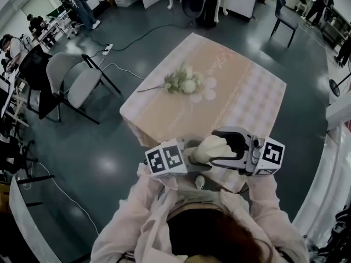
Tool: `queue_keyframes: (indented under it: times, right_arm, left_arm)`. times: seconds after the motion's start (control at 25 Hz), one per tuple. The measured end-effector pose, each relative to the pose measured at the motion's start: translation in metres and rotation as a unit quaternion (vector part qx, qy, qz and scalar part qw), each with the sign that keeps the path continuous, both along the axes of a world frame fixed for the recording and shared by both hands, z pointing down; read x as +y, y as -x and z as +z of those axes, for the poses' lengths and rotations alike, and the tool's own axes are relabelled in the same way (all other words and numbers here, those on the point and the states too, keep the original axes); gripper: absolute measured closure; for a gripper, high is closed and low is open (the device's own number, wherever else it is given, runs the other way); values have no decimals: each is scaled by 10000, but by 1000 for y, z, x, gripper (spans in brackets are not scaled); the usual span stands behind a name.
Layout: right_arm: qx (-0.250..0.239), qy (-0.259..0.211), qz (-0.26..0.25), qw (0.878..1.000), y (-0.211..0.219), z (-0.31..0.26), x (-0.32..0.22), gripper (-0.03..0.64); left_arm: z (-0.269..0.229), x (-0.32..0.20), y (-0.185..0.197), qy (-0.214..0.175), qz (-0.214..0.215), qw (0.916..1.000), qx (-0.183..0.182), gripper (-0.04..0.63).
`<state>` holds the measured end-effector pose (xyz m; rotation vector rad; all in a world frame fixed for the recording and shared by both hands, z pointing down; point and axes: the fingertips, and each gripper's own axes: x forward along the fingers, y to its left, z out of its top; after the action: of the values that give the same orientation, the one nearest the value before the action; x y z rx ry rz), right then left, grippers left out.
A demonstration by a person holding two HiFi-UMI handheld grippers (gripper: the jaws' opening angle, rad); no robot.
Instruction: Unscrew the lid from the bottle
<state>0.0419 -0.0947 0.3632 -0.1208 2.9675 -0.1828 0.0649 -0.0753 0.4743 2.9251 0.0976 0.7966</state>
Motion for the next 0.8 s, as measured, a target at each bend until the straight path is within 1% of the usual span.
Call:
queue_keyframes:
  times: [0.08, 0.16, 0.2, 0.24, 0.28, 0.32, 0.36, 0.44, 0.52, 0.56, 0.64, 0.68, 0.72, 0.76, 0.8]
  right_arm:
    - [23, 369, 744, 9965, -3, 6, -20, 285]
    - [45, 743, 1424, 9870, -3, 12, -37, 274]
    - [68, 893, 1717, 9811, -3, 16, -43, 273]
    - [107, 995, 1967, 9754, -3, 19, -48, 275]
    - [154, 1034, 2136, 9713, -3, 22, -51, 294]
    - [192, 1014, 2186, 9704, -3, 24, -52, 322]
    - [210, 956, 2111, 9726, -2, 23, -50, 337]
    - [207, 735, 1679, 9829, 0, 18, -39, 337]
    - [180, 309, 1038, 9940, 2, 9, -21, 337]
    - [154, 51, 707, 9974, 3, 5, -10, 337]
    - [52, -302, 143, 9994, 3, -2, 7, 338]
    - [-17, -341, -49, 9994, 4, -6, 11, 337]
    - [-65, -325, -140, 9994, 3, -9, 13, 338]
    - [-73, -281, -90, 9995, 2, -9, 10, 337]
    - [-42, -211, 116, 9997, 0, -7, 4, 335]
  left_arm:
    - [4, -21, 3, -62, -691, 9975, -102, 279]
    - [11, -41, 6, -174, -1379, 9899, -287, 279]
    - [15, -49, 7, -234, -1647, 9853, -381, 279]
    - [18, -55, 8, -290, -1833, 9815, -469, 279]
    - [21, -58, 9, -334, -1935, 9790, -544, 279]
    - [23, -59, 9, -353, -1956, 9783, -588, 278]
    - [23, -57, 9, -343, -1895, 9795, -588, 279]
    - [18, -47, 8, -264, -1524, 9868, -483, 279]
    - [10, -29, 6, -207, -890, 9952, -362, 279]
    - [7, -19, 6, -227, -546, 9977, -324, 278]
    - [1, -4, 5, -315, 31, 9991, -285, 278]
    - [-1, 1, 5, -337, 214, 9988, -267, 279]
    - [-2, 3, 4, -335, 285, 9987, -240, 278]
    - [-3, 1, 4, -317, 212, 9991, -208, 278]
    - [-3, -5, 5, -298, -16, 9994, -187, 279]
